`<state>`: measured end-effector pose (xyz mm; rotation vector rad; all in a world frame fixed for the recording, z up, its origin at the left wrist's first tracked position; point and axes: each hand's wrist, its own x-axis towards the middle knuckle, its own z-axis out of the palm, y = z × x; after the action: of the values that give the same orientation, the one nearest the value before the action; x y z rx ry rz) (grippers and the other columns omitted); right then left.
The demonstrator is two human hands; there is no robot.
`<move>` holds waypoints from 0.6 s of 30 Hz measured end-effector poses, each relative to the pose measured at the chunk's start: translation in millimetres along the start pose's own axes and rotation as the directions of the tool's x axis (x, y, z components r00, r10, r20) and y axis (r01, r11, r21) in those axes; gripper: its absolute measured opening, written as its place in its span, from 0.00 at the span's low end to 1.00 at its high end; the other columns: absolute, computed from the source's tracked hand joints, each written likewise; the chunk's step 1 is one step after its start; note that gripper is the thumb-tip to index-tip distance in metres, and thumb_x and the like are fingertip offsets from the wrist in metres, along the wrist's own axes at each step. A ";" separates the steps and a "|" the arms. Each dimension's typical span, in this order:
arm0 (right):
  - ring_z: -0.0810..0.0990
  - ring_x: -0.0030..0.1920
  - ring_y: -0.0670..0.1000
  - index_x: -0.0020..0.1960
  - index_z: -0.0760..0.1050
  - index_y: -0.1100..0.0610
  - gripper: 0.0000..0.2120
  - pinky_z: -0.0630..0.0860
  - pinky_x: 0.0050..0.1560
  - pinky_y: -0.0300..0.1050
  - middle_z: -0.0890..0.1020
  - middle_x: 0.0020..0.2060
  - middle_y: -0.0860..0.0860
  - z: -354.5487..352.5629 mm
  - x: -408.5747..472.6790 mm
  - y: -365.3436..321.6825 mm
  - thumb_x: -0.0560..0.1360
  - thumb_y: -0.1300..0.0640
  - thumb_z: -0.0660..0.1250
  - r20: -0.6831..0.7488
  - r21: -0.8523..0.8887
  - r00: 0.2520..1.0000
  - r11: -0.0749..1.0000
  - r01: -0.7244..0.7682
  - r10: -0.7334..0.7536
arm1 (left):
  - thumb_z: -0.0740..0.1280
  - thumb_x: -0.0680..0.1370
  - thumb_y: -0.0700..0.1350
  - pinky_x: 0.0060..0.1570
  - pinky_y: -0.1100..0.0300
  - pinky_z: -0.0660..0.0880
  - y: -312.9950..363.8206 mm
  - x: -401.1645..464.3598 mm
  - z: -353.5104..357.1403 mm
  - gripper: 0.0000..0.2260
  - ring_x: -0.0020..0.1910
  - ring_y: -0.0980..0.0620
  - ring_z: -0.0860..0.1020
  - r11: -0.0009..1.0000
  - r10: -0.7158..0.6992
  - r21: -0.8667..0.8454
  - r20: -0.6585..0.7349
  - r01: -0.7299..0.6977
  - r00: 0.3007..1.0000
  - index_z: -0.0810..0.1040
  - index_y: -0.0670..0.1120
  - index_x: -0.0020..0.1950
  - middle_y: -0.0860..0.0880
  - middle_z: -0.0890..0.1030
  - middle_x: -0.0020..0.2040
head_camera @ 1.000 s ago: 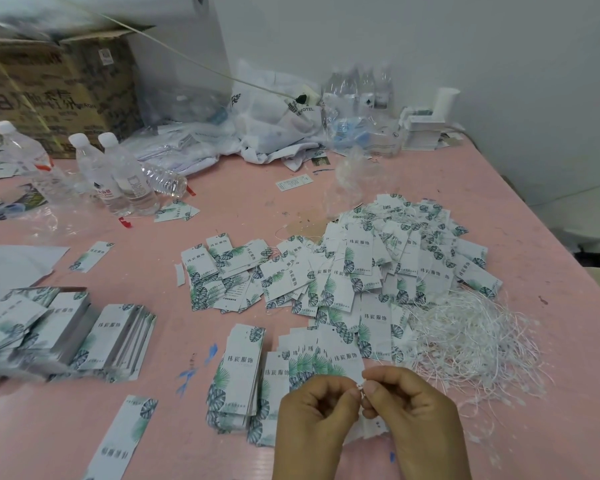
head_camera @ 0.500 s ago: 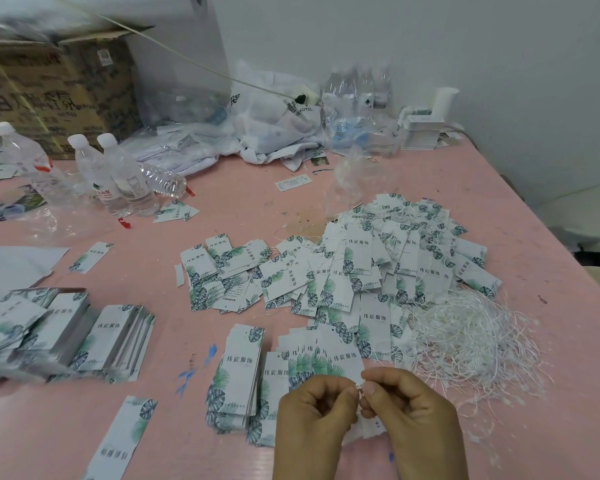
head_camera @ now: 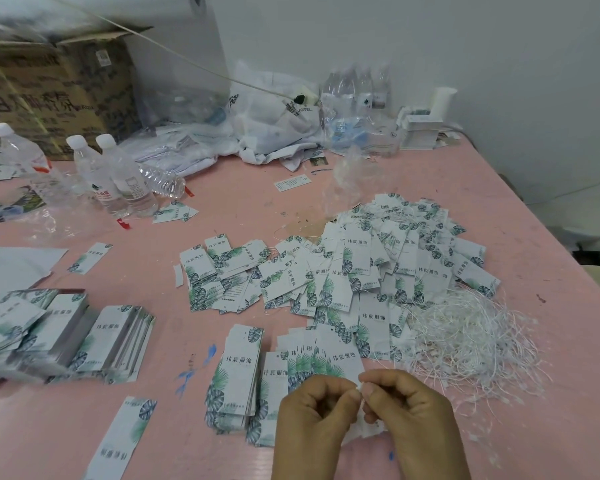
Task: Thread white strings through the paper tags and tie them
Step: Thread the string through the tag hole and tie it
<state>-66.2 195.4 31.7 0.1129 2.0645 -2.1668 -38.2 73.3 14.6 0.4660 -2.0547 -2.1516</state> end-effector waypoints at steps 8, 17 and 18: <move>0.75 0.24 0.51 0.38 0.85 0.59 0.09 0.75 0.29 0.38 0.77 0.23 0.59 -6.0 8.3 11.1 0.68 0.72 0.72 0.078 0.080 0.993 0.993 -0.092 0.085 | 0.75 0.61 0.54 0.33 0.59 0.72 -0.8 1.7 -4.1 0.10 0.30 0.51 0.74 0.999 0.026 -0.042 0.045 -0.024 0.999 0.84 0.49 0.37 0.45 0.79 0.28; 0.74 0.23 0.52 0.39 0.84 0.65 0.12 0.73 0.26 0.39 0.76 0.24 0.62 -9.0 12.6 18.0 0.57 0.61 0.75 0.195 0.241 0.960 0.939 -0.244 0.199 | 0.75 0.63 0.54 0.35 0.56 0.66 0.1 0.6 -8.0 0.12 0.31 0.49 0.70 0.998 0.035 -0.051 0.102 -0.030 0.994 0.83 0.47 0.37 0.43 0.77 0.29; 0.74 0.24 0.52 0.39 0.84 0.64 0.12 0.73 0.27 0.39 0.77 0.25 0.62 -10.0 12.4 17.4 0.57 0.61 0.75 0.211 0.220 0.960 0.948 -0.228 0.182 | 0.74 0.63 0.54 0.35 0.55 0.65 0.7 0.4 -7.9 0.12 0.31 0.49 0.69 0.998 0.038 -0.058 0.087 -0.033 0.996 0.83 0.46 0.37 0.43 0.76 0.29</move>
<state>-76.1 204.0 12.1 0.1382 1.6047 -2.1957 -36.2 65.7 15.1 0.3319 -2.0238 -2.2408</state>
